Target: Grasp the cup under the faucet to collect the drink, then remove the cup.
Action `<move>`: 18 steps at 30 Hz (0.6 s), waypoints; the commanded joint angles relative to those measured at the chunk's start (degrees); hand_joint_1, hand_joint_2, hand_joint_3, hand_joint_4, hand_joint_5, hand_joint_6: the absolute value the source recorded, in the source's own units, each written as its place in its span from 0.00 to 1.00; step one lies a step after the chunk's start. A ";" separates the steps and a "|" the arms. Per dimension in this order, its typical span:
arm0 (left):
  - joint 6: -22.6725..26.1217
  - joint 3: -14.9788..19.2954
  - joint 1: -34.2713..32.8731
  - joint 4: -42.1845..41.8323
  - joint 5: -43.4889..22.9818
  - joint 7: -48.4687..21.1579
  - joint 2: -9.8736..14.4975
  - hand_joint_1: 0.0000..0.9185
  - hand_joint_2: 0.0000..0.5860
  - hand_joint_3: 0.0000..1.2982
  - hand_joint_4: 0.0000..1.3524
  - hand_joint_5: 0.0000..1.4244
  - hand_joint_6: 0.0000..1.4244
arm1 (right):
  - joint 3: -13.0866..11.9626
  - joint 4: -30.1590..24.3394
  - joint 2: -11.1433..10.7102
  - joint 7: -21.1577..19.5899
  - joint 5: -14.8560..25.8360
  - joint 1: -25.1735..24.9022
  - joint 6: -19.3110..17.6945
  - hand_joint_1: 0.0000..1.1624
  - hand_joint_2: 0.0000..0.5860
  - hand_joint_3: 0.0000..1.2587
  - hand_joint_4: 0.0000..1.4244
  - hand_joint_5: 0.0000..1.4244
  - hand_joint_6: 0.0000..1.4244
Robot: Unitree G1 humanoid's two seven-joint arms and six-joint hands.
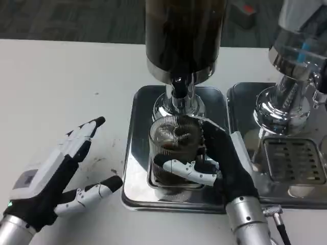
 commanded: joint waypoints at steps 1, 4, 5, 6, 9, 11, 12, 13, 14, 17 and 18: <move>0.10 -0.40 -0.78 1.04 -1.30 -0.96 0.10 0.00 0.22 0.00 0.00 0.00 0.00 | -0.01 -1.28 0.66 -1.02 -0.04 0.93 -1.19 0.89 0.49 0.34 0.32 0.40 0.57; -0.25 -0.70 -1.27 1.55 -1.61 -1.47 0.17 0.00 0.22 0.00 0.00 0.00 0.00 | -0.42 -2.80 0.63 -1.96 -0.34 1.64 -1.46 0.89 0.48 0.33 0.32 0.41 0.57; -0.31 -0.79 -1.38 1.68 -1.72 -1.61 0.20 0.00 0.22 0.00 0.00 0.00 0.00 | -0.53 -3.17 0.60 -2.16 -0.47 1.82 -1.41 0.89 0.48 0.33 0.32 0.41 0.57; -0.19 -0.92 -1.44 1.69 -1.81 -1.79 0.17 0.00 0.22 0.00 0.00 0.00 0.00 | -0.56 -3.36 0.61 -2.26 -0.56 1.93 -1.33 0.89 0.48 0.33 0.33 0.41 0.58; 0.28 -1.19 -1.73 1.95 -2.03 -2.41 0.12 0.00 0.22 0.00 0.00 0.00 0.00 | -0.64 -3.81 0.68 -2.21 -0.36 2.54 -1.07 0.89 0.48 0.33 0.33 0.43 0.60; 0.57 -1.40 -2.08 2.29 -2.09 -2.90 0.05 0.00 0.23 0.00 0.00 0.00 0.00 | -0.49 -4.07 0.62 -2.41 -0.71 2.87 -1.15 0.88 0.48 0.33 0.34 0.43 0.61; 0.71 -1.55 -2.28 2.39 -1.95 -3.02 -0.04 0.00 0.23 0.00 0.00 0.00 0.00 | -0.48 -4.48 0.54 -2.65 -0.97 3.17 -1.24 0.88 0.48 0.33 0.34 0.43 0.61; 0.72 -1.69 -2.55 2.61 -1.87 -3.09 -0.07 0.00 0.23 0.00 0.00 0.00 0.00 | -0.46 -4.67 0.57 -2.88 -1.21 3.25 -1.23 0.88 0.48 0.33 0.34 0.43 0.61; 0.71 -1.80 -2.80 2.84 -1.84 -3.14 -0.05 0.00 0.23 0.00 0.00 0.00 0.00 | -0.53 -4.83 0.64 -3.07 -1.31 3.33 -1.23 0.88 0.48 0.33 0.34 0.43 0.62; 1.51 -2.47 -3.15 2.61 -1.22 -3.37 0.28 0.00 0.23 0.00 0.00 0.00 0.00 | -0.93 -5.46 0.82 -3.45 -1.17 3.92 -1.29 0.88 0.48 0.32 0.34 0.44 0.62; 1.84 -2.71 -3.22 2.40 -0.78 -3.28 0.47 0.00 0.23 0.00 0.00 0.00 0.00 | -0.99 -5.89 0.66 -3.56 -1.34 4.29 -1.36 0.88 0.48 0.32 0.34 0.44 0.62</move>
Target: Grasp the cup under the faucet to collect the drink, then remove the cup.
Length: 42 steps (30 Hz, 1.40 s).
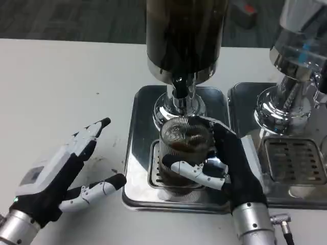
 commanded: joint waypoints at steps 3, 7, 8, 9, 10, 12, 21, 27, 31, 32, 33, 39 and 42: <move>1.85 -1.27 -0.88 0.11 1.02 -0.94 0.67 0.00 0.23 0.00 0.00 0.00 0.00 | -0.59 -3.23 0.40 -1.45 -0.21 1.61 -1.38 0.87 0.48 0.32 0.34 0.44 0.63; 1.98 -1.44 -1.08 0.25 0.86 -1.01 0.64 0.00 0.23 0.00 0.00 0.00 0.00 | -0.50 -4.18 0.57 -1.74 -0.21 2.48 -1.51 0.87 0.48 0.33 0.34 0.45 0.64; 1.99 -1.48 -1.07 0.24 0.86 -1.08 0.66 0.00 0.23 0.00 0.00 0.00 0.00 | -0.42 -4.42 0.61 -1.84 -0.32 2.60 -1.54 0.87 0.48 0.33 0.34 0.45 0.64; 1.97 -1.51 -1.14 0.34 0.83 -1.14 0.72 0.00 0.23 0.00 0.00 0.00 0.00 | -0.25 -4.94 0.71 -1.90 -0.44 2.76 -1.60 0.87 0.48 0.33 0.34 0.45 0.64; 1.98 -1.54 -1.17 0.36 0.87 -1.17 0.77 0.00 0.23 0.00 0.00 0.00 0.00 | -0.13 -5.44 0.84 -1.91 -0.43 2.93 -1.66 0.87 0.48 0.33 0.35 0.45 0.64; 1.97 -1.54 -1.22 0.37 0.94 -1.10 0.85 0.00 0.23 0.00 0.00 0.00 0.00 | 0.03 -6.13 0.98 -1.89 -0.44 3.12 -1.66 0.87 0.48 0.33 0.35 0.45 0.64; 2.01 -1.57 -1.19 0.01 1.69 -0.41 1.07 0.00 0.24 0.00 0.00 0.00 0.00 | 0.49 -9.64 0.15 -2.16 -3.10 4.65 -0.92 0.89 0.43 0.33 0.38 0.52 0.68; 2.12 -1.61 -1.13 -0.90 3.13 -0.54 1.90 0.00 0.21 0.00 0.00 0.00 0.00 | 1.57 -13.12 -1.48 -1.65 -7.21 6.02 0.19 0.89 0.43 0.33 0.38 0.54 0.69; 2.48 -1.39 -0.58 -1.98 3.39 -0.43 2.22 0.00 0.20 0.00 0.00 0.00 0.00 | 1.47 -14.27 -1.85 -0.46 -6.87 7.21 0.96 0.90 0.43 0.33 0.38 0.54 0.69; 2.58 -1.33 -0.41 -2.31 3.36 -0.42 2.25 0.00 0.20 0.00 0.00 0.00 0.00 | 1.38 -14.38 -1.96 -0.21 -6.73 7.46 1.04 0.90 0.42 0.33 0.39 0.54 0.69; 2.69 -1.31 -0.28 -2.62 3.37 -0.42 2.28 0.00 0.20 0.00 0.00 0.00 0.00 | 1.31 -14.47 -2.04 -0.02 -6.64 7.63 1.11 0.90 0.41 0.33 0.39 0.55 0.69; 2.72 -1.16 0.47 -3.72 3.91 0.16 2.65 0.00 0.20 0.00 0.00 0.00 0.00 | 1.13 -15.71 -2.45 0.54 -6.30 9.66 0.44 0.90 0.41 0.34 0.39 0.55 0.70; 3.09 -1.07 1.03 -4.92 5.35 0.74 3.23 0.00 0.20 0.00 0.00 0.00 0.00 | 1.30 -16.73 -2.36 0.67 -6.17 10.53 0.34 0.90 0.40 0.34 0.39 0.55 0.72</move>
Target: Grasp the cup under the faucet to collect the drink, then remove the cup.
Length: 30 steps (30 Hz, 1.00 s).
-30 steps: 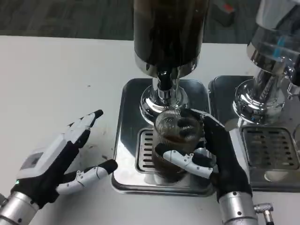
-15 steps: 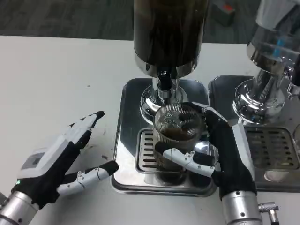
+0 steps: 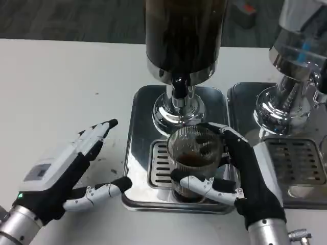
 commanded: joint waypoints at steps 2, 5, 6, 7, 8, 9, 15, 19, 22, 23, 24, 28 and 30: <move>0.89 0.21 1.68 -2.88 2.75 1.34 2.08 0.00 0.20 0.00 0.00 0.00 0.00 | 0.47 -4.63 0.35 0.07 1.01 1.38 -1.28 0.90 0.40 0.34 0.39 0.55 0.72; 1.40 0.65 3.43 -5.12 4.11 2.02 3.13 0.00 0.20 0.00 0.00 0.00 0.00 | 1.03 -6.39 0.22 0.20 0.42 2.79 -1.05 0.90 0.40 0.34 0.40 0.56 0.72; 1.51 0.82 4.04 -5.72 4.44 2.24 3.39 0.00 0.19 0.00 0.00 0.00 0.00 | 1.18 -6.80 0.28 0.16 0.34 3.24 -0.96 0.90 0.40 0.34 0.40 0.56 0.72; 1.57 0.98 4.70 -6.28 4.69 2.42 3.63 0.00 0.19 0.00 0.00 0.00 0.00 | 1.31 -7.03 0.37 0.10 0.28 3.54 -0.88 0.90 0.40 0.34 0.41 0.56 0.73; 1.64 1.06 5.15 -6.67 4.82 2.57 3.80 0.00 0.19 0.00 0.00 0.00 0.00 | 1.41 -7.29 0.41 0.05 0.30 3.90 -0.89 0.90 0.40 0.34 0.41 0.56 0.73; 1.44 1.19 5.87 -7.13 5.01 2.94 4.07 0.00 0.19 0.00 0.00 0.00 0.00 | 1.49 -7.81 0.42 -0.06 0.35 4.50 -0.98 0.90 0.40 0.34 0.41 0.56 0.73; 0.94 1.65 8.62 -8.47 6.83 5.59 5.59 0.00 0.16 0.00 0.00 0.00 0.00 | 1.65 -10.65 0.13 0.46 1.02 6.74 -1.27 0.90 0.39 0.34 0.41 0.57 0.73; 0.12 2.74 10.93 -9.37 6.46 7.18 6.57 0.00 0.16 0.00 0.00 0.00 0.00 | 1.84 -13.12 -0.13 1.49 1.69 8.14 -1.25 0.90 0.39 0.34 0.41 0.57 0.74; -0.60 3.98 13.03 -10.25 5.66 7.90 6.95 0.00 0.16 0.00 0.00 0.00 0.00 | 2.21 -14.51 -0.32 2.33 2.41 9.12 -1.29 0.90 0.40 0.34 0.41 0.57 0.74; -0.65 4.42 13.67 -10.76 5.65 8.11 7.02 0.00 0.16 0.00 0.00 0.00 0.00 | 2.39 -15.00 -0.37 2.66 2.58 9.49 -1.16 0.90 0.40 0.35 0.41 0.57 0.74; -0.66 4.80 14.32 -11.33 5.69 8.39 7.00 0.00 0.16 0.00 0.00 0.00 0.00 | 2.42 -15.37 -0.48 2.94 2.78 9.81 -1.13 0.90 0.40 0.35 0.41 0.57 0.74; -0.74 5.74 16.00 -12.76 5.62 8.87 6.66 0.00 0.16 0.00 0.00 0.00 0.00 | 2.47 -16.46 -1.36 4.38 3.57 10.61 -1.27 0.90 0.40 0.35 0.41 0.57 0.74; -0.74 6.11 16.55 -13.14 5.52 8.97 6.38 0.00 0.17 0.00 0.00 0.00 0.00 | 2.38 -17.11 -2.08 5.26 3.62 11.16 -1.40 0.90 0.40 0.35 0.41 0.57 0.74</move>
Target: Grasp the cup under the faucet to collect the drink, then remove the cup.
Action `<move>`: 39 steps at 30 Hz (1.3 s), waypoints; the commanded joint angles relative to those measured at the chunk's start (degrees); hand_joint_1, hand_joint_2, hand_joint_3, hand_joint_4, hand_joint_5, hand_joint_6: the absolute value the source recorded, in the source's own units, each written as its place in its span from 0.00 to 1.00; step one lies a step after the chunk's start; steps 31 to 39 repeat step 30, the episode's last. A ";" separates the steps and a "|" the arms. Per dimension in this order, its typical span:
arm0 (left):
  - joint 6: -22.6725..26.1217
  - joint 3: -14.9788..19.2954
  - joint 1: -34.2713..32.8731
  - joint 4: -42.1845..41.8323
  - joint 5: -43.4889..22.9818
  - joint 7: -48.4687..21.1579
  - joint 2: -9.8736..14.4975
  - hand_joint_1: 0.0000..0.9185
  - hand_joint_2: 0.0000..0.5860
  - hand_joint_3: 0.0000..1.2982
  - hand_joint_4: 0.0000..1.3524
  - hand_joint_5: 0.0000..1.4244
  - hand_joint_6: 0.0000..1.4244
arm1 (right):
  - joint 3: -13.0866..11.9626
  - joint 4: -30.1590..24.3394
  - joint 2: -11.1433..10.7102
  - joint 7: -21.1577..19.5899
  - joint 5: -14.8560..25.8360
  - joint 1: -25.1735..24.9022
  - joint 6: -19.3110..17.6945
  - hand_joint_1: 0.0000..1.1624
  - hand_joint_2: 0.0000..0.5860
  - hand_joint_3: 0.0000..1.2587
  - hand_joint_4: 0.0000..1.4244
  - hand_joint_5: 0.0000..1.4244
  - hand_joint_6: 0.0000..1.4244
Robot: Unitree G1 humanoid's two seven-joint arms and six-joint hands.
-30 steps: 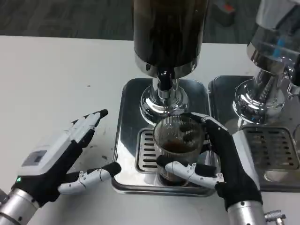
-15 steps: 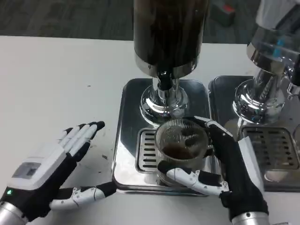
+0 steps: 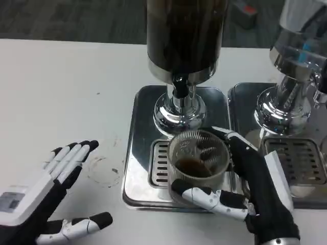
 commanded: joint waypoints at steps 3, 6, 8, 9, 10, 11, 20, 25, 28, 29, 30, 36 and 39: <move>-0.33 1.24 1.71 -1.50 -0.36 0.92 0.00 0.00 0.16 0.00 0.00 0.00 0.00 | -0.03 -3.75 -1.32 2.01 1.99 1.10 -1.19 0.89 0.40 0.35 0.41 0.57 0.74; -0.25 1.42 2.24 -2.03 -0.10 0.96 0.10 0.00 0.16 0.00 0.00 0.00 0.00 | -0.04 -4.28 -1.64 2.50 2.48 1.30 -1.19 0.89 0.40 0.35 0.41 0.57 0.75; -0.18 1.55 2.56 -2.41 -0.02 0.92 0.08 0.00 0.16 0.00 0.00 0.00 0.00 | -0.02 -4.60 -1.70 2.83 2.64 1.39 -1.12 0.89 0.40 0.35 0.41 0.57 0.75; -0.08 1.62 2.79 -2.61 -0.08 0.84 0.01 0.00 0.16 0.00 0.00 0.00 0.00 | 0.11 -4.78 -1.80 3.09 2.65 1.35 -1.08 0.89 0.40 0.35 0.41 0.57 0.75; 0.06 1.68 2.98 -2.80 -0.13 0.75 -0.08 0.00 0.16 0.00 0.00 0.00 0.00 | 0.20 -4.98 -1.88 3.36 2.63 1.22 -0.99 0.89 0.40 0.35 0.41 0.57 0.75; 0.21 1.72 3.14 -2.94 -0.21 0.64 -0.18 0.00 0.16 0.00 0.00 0.00 0.00 | 0.27 -5.15 -1.92 3.56 2.59 1.12 -0.88 0.89 0.40 0.35 0.41 0.57 0.75; 0.94 1.94 3.97 -3.45 -0.67 -0.22 -0.84 0.00 0.17 0.00 0.00 0.00 0.00 | 0.30 -5.58 -1.62 4.48 2.82 1.10 -0.42 0.89 0.40 0.35 0.41 0.57 0.75; 0.97 1.55 3.01 -3.01 -0.50 -0.43 -0.95 0.00 0.17 0.00 0.00 0.00 0.00 | 0.46 -5.56 -1.48 4.68 2.51 0.57 -0.16 0.89 0.40 0.35 0.41 0.57 0.75; 1.12 1.49 2.90 -3.12 -0.45 -0.52 -1.10 0.00 0.17 0.00 0.00 0.00 0.00 | 0.38 -5.43 -1.41 4.80 2.63 0.40 -0.06 0.89 0.40 0.36 0.41 0.57 0.75; 1.18 1.47 2.93 -3.13 -0.50 -0.59 -1.18 0.00 0.17 0.00 0.00 0.00 0.00 | 0.36 -5.42 -1.42 4.80 2.63 0.37 -0.04 0.89 0.40 0.36 0.41 0.57 0.75; 1.21 1.48 3.00 -3.16 -0.53 -0.64 -1.23 0.00 0.17 0.00 0.00 0.00 0.00 | 0.35 -5.42 -1.43 4.86 2.71 0.37 0.02 0.89 0.40 0.36 0.41 0.57 0.75; 1.21 1.48 3.00 -3.16 -0.53 -0.64 -1.23 0.00 0.17 0.00 0.00 0.00 0.00 | 0.35 -5.42 -1.43 4.86 2.71 0.37 0.02 0.89 0.40 0.36 0.41 0.57 0.75; 1.21 1.48 3.00 -3.16 -0.53 -0.64 -1.23 0.00 0.17 0.00 0.00 0.00 0.00 | 0.35 -5.42 -1.43 4.86 2.71 0.37 0.02 0.89 0.40 0.36 0.41 0.57 0.75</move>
